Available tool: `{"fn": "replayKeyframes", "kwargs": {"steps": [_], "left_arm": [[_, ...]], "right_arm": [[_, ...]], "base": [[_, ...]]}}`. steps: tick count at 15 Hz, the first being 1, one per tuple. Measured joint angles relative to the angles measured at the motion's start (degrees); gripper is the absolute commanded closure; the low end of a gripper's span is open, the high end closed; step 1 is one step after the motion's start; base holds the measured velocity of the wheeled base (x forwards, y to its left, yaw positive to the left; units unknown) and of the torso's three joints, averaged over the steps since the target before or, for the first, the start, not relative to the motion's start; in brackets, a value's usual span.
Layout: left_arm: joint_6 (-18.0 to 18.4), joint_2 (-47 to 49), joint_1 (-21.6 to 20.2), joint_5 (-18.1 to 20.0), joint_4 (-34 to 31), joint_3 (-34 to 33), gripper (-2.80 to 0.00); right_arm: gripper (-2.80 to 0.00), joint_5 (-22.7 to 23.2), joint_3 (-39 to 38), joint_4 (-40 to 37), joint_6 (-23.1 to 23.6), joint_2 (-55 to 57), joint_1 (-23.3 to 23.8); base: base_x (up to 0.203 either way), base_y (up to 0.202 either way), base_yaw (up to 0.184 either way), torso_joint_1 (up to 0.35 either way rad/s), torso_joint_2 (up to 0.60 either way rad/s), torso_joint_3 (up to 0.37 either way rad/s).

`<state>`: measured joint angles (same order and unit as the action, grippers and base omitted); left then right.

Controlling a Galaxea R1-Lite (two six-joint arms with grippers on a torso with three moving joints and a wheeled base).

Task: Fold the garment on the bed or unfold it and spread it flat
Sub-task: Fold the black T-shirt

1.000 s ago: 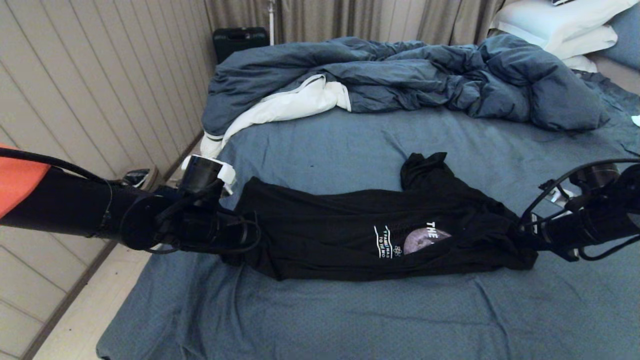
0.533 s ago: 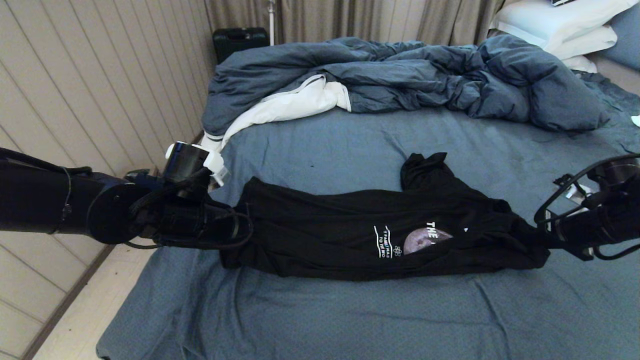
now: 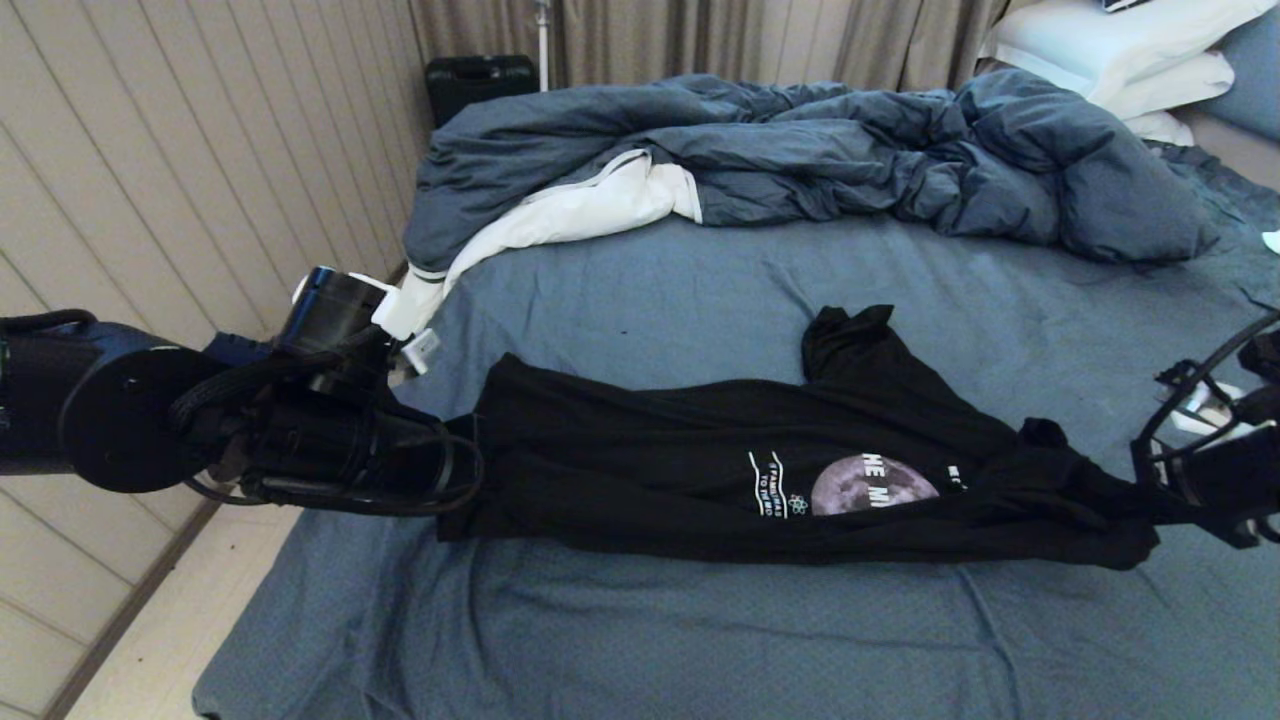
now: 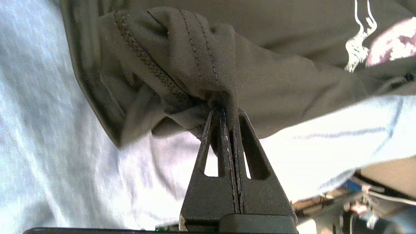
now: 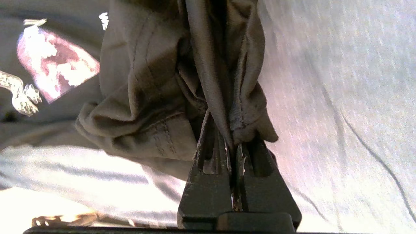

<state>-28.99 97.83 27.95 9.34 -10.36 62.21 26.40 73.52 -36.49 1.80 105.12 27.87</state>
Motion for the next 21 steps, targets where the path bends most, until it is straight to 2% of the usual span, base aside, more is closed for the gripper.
{"fn": "replayKeyframes", "kwargs": {"steps": [9,13,16,21], "left_arm": [[0.4,-6.6,1.7,-0.1,-6.6,-1.6,0.00],[0.0,-10.3,4.6,-0.3,-9.1,-4.4,0.00],[-0.3,-13.4,6.7,-0.6,-9.6,-7.9,0.00],[-0.9,-17.9,7.7,-0.5,-10.9,-11.7,0.00]], "right_arm": [[0.00,-0.1,-0.3,-8.5,10.0,-2.8,5.6],[0.00,-0.3,-2.3,-11.5,15.4,-4.6,8.6],[0.00,-0.5,-5.3,-11.7,17.0,-6.6,10.7],[0.00,-0.8,-9.7,-11.5,17.7,-9.2,12.7]], "base": [[0.000,0.000,0.000,0.000,0.00,0.000],[0.000,0.000,0.000,0.000,0.00,0.000],[0.000,0.000,0.000,0.000,0.00,0.000],[0.000,0.000,0.000,0.000,0.00,0.000]]}}
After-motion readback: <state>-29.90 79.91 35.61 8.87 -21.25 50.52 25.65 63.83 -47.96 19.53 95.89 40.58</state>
